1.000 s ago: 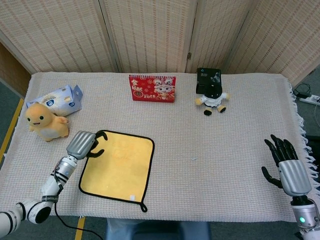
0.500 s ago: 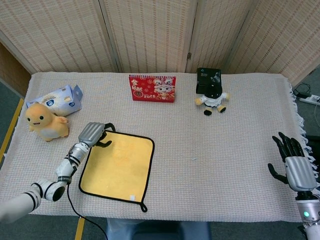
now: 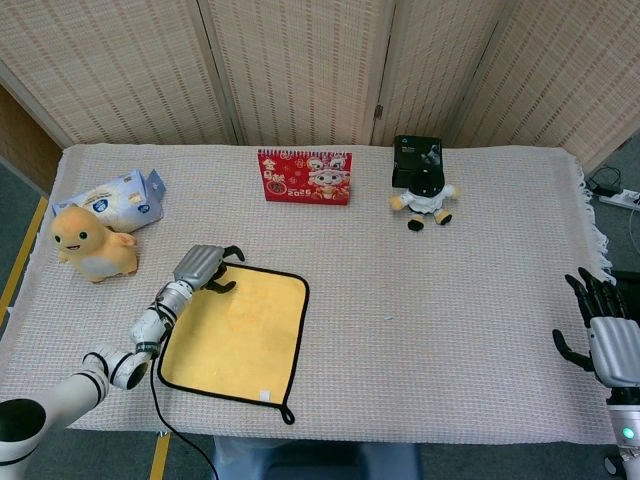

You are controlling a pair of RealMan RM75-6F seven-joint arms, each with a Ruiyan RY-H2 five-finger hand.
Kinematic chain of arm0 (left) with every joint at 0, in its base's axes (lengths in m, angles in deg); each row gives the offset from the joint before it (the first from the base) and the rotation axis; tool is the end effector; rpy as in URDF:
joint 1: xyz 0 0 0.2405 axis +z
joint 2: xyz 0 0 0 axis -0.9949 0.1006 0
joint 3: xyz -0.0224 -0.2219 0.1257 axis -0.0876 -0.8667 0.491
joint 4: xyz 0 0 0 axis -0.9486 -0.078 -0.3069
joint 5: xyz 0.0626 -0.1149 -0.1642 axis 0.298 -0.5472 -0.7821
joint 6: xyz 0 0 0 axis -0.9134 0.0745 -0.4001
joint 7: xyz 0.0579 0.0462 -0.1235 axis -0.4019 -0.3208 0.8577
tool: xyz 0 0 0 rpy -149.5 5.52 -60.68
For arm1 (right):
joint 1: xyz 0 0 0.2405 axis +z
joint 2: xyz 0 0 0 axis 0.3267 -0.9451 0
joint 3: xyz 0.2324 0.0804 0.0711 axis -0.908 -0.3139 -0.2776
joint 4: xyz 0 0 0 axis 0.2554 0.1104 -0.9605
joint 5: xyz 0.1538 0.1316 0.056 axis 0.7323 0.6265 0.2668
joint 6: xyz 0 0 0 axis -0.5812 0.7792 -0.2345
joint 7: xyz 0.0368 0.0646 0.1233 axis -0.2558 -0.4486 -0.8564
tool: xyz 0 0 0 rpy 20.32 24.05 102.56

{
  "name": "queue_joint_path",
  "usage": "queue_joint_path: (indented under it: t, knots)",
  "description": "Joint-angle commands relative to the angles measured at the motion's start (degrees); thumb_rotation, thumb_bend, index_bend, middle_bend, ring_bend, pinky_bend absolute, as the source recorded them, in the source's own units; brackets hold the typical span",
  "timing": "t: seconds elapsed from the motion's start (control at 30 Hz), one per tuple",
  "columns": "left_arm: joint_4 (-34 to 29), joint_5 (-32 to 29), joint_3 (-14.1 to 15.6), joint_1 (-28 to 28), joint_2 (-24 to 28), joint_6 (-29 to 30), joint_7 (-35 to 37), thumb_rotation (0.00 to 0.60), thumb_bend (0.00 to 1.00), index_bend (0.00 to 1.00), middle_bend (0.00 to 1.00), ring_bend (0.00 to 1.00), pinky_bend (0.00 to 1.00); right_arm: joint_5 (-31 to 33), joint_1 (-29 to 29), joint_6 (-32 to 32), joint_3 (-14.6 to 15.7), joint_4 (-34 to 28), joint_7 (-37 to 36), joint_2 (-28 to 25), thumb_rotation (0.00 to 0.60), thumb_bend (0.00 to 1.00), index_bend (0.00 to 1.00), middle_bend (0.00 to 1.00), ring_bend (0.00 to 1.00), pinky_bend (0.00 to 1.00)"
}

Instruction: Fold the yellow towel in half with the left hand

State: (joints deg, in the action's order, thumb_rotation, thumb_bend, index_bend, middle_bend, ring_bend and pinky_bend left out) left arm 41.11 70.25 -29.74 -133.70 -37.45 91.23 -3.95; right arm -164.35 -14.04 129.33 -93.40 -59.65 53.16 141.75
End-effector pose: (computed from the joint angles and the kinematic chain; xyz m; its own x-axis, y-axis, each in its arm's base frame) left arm -0.2054 0.4297 -0.0274 0.3268 0.3888 0.8614 0.9312 -0.2882 -0.2232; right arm -0.3498 -0.1907 0.1641 0.3316 0.0214 0.9432 -0.9428 0.0443 0.3305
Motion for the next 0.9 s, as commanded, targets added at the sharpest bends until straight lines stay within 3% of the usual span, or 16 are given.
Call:
queue_joint_path:
  t: [0.03,0.47,0.9]
  knots:
    - [2.9,1.04,0.88,-1.28,-1.86,-0.78,2.45,0.6,0.41,0.39,1.0,1.0,1.0,0.22,-0.29,0.2,-0.08,0.22,-0.49,-0.13,0.6,0.44,0.0,0.0,0.0,0.0]
    - [9.42,2.16,2.38,-3.64,-4.55,-2.65,8.8,0.6,0.51,0.41,1.0,1.0,1.0,0.52,-0.4,-0.85,-0.04,0.85,-2.11,-0.55,0.6,0.44,0.0,0.0,0.0,0.0]
    - [11.87,3.23,4.15,-4.46,-5.44,-3.71,12.19,0.6,0.51,0.41,1.0,1.0,1.0,0.49,-0.48,-0.81,-0.19,0.91,-2.12,-0.5,0.6,0.44,0.0,0.0,0.0,0.0]
